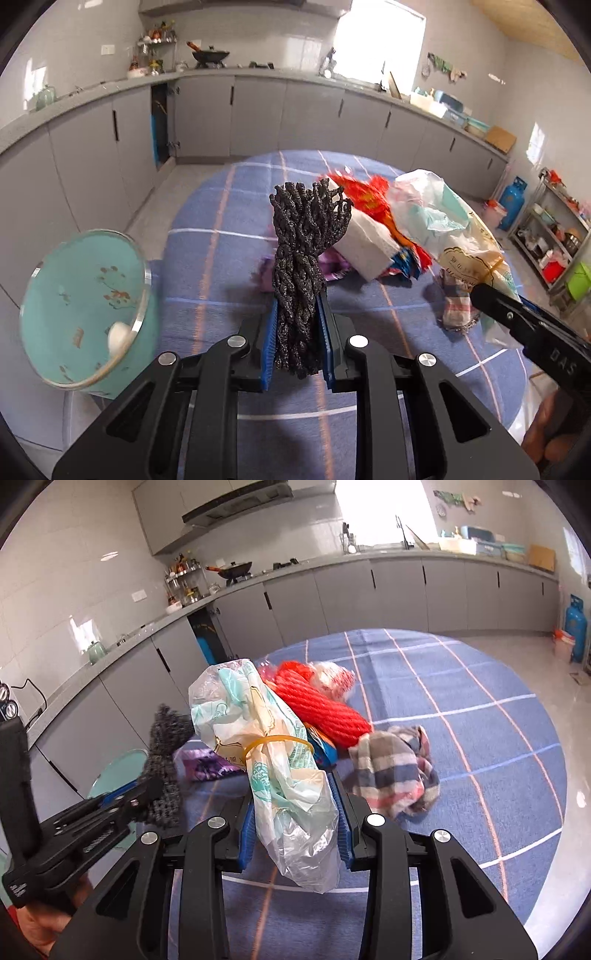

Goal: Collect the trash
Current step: 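Move scrubber and plastic bag over the teal bucket and release both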

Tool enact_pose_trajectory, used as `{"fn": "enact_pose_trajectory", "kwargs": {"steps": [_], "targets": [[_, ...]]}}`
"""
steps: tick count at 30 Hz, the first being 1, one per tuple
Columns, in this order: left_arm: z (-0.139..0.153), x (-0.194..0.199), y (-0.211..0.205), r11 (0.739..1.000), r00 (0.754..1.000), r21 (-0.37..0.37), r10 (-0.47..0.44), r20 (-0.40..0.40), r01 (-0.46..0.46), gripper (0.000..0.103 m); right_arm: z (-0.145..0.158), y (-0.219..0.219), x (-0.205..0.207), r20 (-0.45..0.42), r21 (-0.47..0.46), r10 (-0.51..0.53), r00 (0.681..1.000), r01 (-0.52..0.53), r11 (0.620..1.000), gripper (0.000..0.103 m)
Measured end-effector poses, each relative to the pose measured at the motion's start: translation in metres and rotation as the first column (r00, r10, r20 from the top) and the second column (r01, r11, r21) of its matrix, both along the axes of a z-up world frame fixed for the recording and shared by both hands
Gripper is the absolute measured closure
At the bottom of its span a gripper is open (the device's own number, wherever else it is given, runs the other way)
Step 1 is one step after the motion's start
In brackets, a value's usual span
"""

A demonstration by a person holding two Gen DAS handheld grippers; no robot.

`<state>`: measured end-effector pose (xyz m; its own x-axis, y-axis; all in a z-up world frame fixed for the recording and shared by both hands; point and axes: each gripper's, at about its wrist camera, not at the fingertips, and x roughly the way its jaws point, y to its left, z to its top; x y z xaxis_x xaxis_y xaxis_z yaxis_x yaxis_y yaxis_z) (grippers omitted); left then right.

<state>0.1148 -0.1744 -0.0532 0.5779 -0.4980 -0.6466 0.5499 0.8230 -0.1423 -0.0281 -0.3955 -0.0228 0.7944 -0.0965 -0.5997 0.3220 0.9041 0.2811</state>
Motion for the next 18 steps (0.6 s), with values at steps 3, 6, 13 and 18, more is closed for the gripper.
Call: {"fn": "enact_pose_trajectory", "kwargs": {"steps": [3,6,13,18], "targets": [[0.007,0.000,0.021,0.999,0.999,-0.007,0.041,0.021,-0.040,0.083,0.003,0.006,0.007,0.005,0.006,0.014,1.000,-0.014,1.000,0.067],[0.013,0.004,0.044,0.996,0.995,-0.016,0.093,0.032,-0.092,0.083,0.006,0.016,0.019,0.012,0.006,0.041,0.999,-0.041,0.999,0.067],[0.016,0.024,0.095,0.974,0.973,-0.010,0.228,0.045,-0.227,0.083,0.017,0.059,0.053,0.028,-0.008,0.141,0.990,-0.140,0.990,0.067],[0.013,0.035,0.126,0.955,0.954,-0.009,0.297,0.039,-0.297,0.083,0.020,0.096,0.081,0.026,-0.006,0.226,0.974,-0.226,0.974,0.067]]}}
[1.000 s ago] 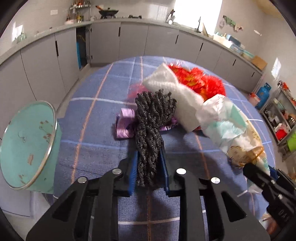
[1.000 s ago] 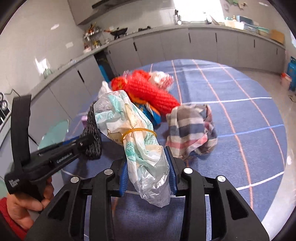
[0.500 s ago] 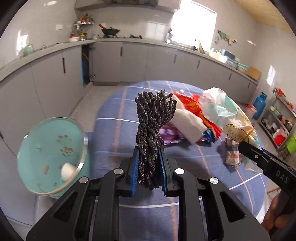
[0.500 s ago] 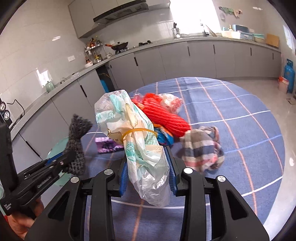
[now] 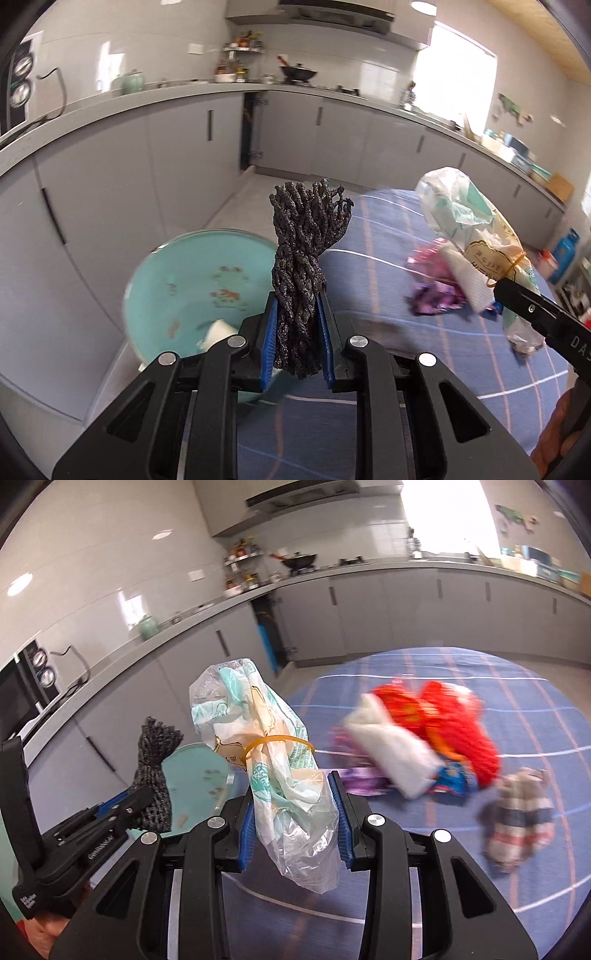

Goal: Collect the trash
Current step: 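Move scrubber and plastic bag over the teal bucket and release both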

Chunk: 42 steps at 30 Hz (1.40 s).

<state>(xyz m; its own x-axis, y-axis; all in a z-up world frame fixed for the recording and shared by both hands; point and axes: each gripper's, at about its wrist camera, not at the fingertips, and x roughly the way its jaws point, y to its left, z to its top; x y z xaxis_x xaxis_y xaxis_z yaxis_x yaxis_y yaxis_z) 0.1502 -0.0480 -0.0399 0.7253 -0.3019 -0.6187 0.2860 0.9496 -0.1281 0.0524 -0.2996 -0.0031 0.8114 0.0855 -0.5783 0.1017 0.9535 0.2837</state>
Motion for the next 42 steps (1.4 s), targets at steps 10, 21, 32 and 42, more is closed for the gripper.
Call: {"fn": "enact_pose_trajectory", "kwargs": {"steps": [10,21,32,42], "targets": [[-0.013,0.021,0.052,0.993,0.992,0.001,0.122,-0.036,-0.122,0.083,-0.005,0.063,0.047,-0.033,-0.005,0.112,0.993,-0.112,0.994,0.066],[-0.034,0.049,0.074,0.985,0.980,0.024,0.171,-0.098,-0.169,0.083,-0.028,0.105,0.085,-0.104,-0.008,0.142,0.984,-0.143,0.990,0.066],[-0.058,0.074,0.078,0.984,0.972,0.056,0.178,-0.154,-0.172,0.083,-0.054,0.124,0.117,-0.179,0.015,0.151,0.972,-0.151,0.988,0.065],[-0.071,0.090,0.081,0.983,0.965,0.066,0.181,-0.188,-0.172,0.083,-0.070,0.136,0.135,-0.221,0.012,0.174,0.960,-0.176,0.984,0.063]]}}
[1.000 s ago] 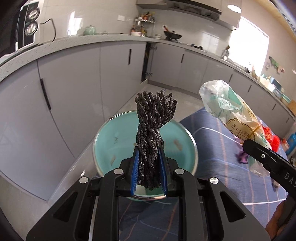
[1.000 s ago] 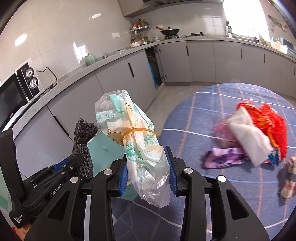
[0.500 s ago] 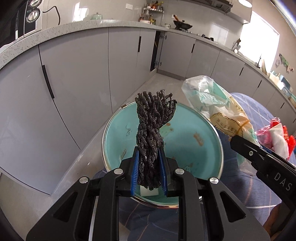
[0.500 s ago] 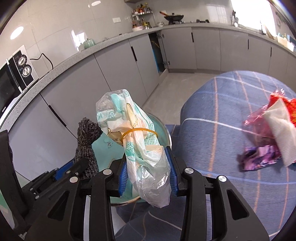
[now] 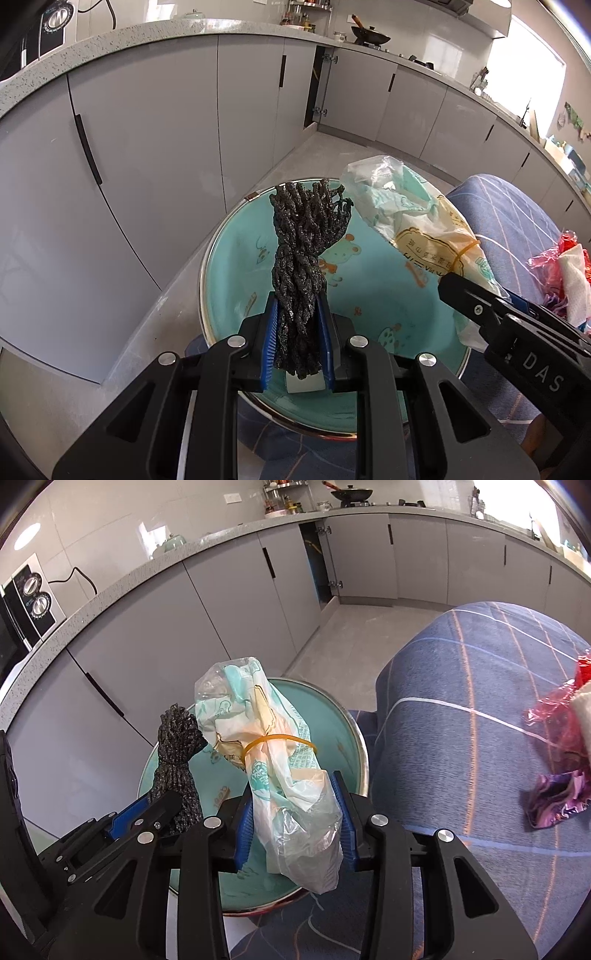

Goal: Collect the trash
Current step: 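Move scrubber and plastic bag over the teal bucket and release both, then move both tools back toward the remaining trash on the table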

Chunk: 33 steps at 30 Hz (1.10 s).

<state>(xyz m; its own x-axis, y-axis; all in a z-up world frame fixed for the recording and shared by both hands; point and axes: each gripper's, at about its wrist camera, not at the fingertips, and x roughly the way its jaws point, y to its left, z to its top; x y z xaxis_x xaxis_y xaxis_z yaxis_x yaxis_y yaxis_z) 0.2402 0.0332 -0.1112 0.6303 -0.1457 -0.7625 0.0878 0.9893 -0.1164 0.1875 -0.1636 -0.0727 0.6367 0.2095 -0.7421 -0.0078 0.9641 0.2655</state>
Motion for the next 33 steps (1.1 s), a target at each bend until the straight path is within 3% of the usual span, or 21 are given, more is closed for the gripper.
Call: {"fn": "enact_pose_trajectory", "kwargs": {"steps": [5,10,14,17,19,20,21,25,30,33], "targets": [[-0.006,0.003,-0.004,1.000,1.000,0.009,0.005,-0.021,-0.005,0.083,-0.003,0.004,0.007,0.001,-0.006,0.011,1.000,-0.011,1.000,0.062],[-0.008,0.007,-0.008,1.000,1.000,0.020,0.008,-0.028,-0.008,0.082,-0.009,0.006,0.010,-0.005,0.000,0.027,1.000,-0.027,1.000,0.057],[-0.008,0.009,-0.007,1.000,0.999,0.026,0.016,-0.030,-0.015,0.080,-0.008,0.001,0.008,-0.001,0.011,0.021,1.000,-0.021,1.000,0.047],[-0.006,0.008,-0.006,0.999,0.999,0.027,0.021,-0.026,-0.020,0.079,-0.002,-0.004,0.004,0.015,0.003,0.014,1.000,-0.015,1.000,0.046],[-0.004,0.007,-0.006,0.999,0.999,0.025,0.024,-0.021,-0.024,0.066,0.001,-0.005,0.002,0.020,-0.002,0.013,1.000,-0.013,1.000,0.046],[-0.003,0.005,-0.005,0.999,0.999,0.027,0.029,-0.015,-0.029,0.052,0.002,-0.007,0.001,0.024,-0.003,0.011,1.000,-0.011,1.000,0.045],[-0.001,0.003,-0.005,0.999,0.999,0.031,0.036,-0.006,-0.035,0.046,0.005,-0.008,-0.001,0.029,-0.007,0.007,1.000,-0.007,1.000,0.044],[0.009,-0.004,-0.007,0.998,0.998,0.049,0.047,0.033,-0.049,0.038,0.015,-0.014,-0.010,0.058,-0.025,-0.006,0.998,0.008,1.000,0.039],[0.018,-0.013,-0.009,0.995,0.995,0.045,0.086,0.054,-0.088,0.014,0.023,-0.024,-0.020,0.082,-0.037,-0.024,0.996,0.028,0.999,0.031],[0.022,-0.018,-0.013,0.993,0.993,0.051,0.101,0.062,-0.105,0.009,0.027,-0.030,-0.027,0.092,-0.041,-0.041,0.995,0.045,0.998,0.024]]}}
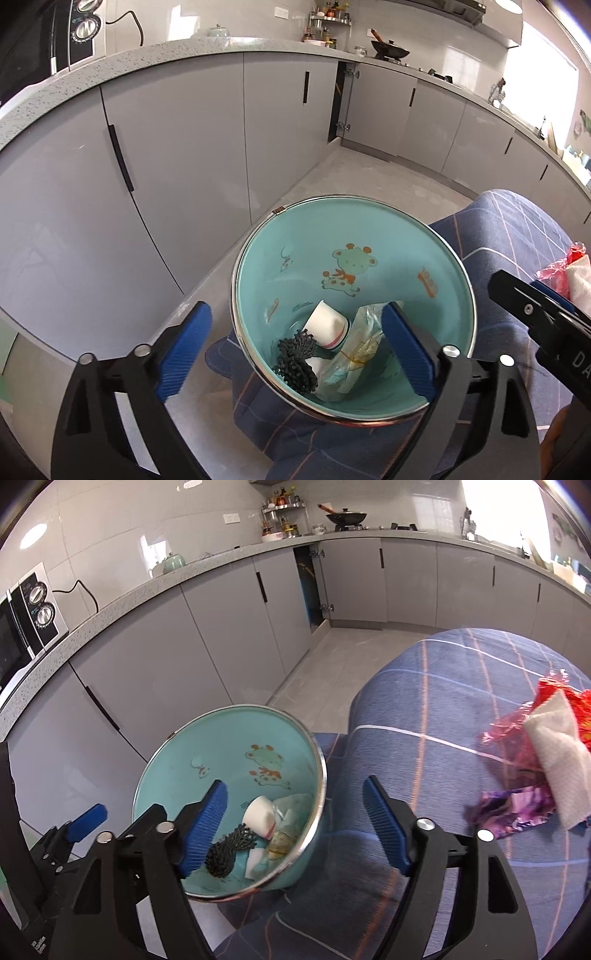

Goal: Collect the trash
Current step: 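Move both tools back toward the remaining trash on the table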

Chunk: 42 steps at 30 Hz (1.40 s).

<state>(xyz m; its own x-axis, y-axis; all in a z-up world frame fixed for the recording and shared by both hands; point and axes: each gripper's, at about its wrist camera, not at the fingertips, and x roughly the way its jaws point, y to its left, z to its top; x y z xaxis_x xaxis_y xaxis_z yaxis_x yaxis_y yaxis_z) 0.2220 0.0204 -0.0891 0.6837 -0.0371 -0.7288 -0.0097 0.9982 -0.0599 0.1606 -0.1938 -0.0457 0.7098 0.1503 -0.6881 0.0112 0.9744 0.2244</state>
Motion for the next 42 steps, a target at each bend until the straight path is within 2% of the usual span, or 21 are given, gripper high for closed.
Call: {"fn": "enact_pose_trajectory", "kwargs": {"steps": [4,13,28,36,42], "targets": [[0.005,-0.011,-0.004,1.000,1.000,0.002,0.001,0.016,-0.001,0.006,0.007,-0.014,-0.011,0.028,0.004,-0.042,0.999,0.041,0.999,0.015],[0.020,-0.027,-0.026,0.999,0.998,0.011,-0.043,0.046,0.043,0.006,0.016,-0.051,-0.035,0.051,0.014,-0.115,0.992,0.114,0.993,0.015],[0.033,-0.056,-0.086,0.984,0.982,0.035,-0.175,0.074,0.173,0.006,0.025,-0.098,-0.076,0.083,0.019,-0.217,0.973,0.216,0.976,0.015],[0.034,-0.073,-0.122,0.967,0.964,0.054,-0.253,0.078,0.250,0.006,0.026,-0.131,-0.101,0.086,0.030,-0.281,0.956,0.279,0.960,0.015],[0.030,-0.083,-0.150,0.947,0.946,0.067,-0.318,0.068,0.314,0.006,0.015,-0.164,-0.132,0.071,0.008,-0.362,0.929,0.363,0.932,0.015]]}}
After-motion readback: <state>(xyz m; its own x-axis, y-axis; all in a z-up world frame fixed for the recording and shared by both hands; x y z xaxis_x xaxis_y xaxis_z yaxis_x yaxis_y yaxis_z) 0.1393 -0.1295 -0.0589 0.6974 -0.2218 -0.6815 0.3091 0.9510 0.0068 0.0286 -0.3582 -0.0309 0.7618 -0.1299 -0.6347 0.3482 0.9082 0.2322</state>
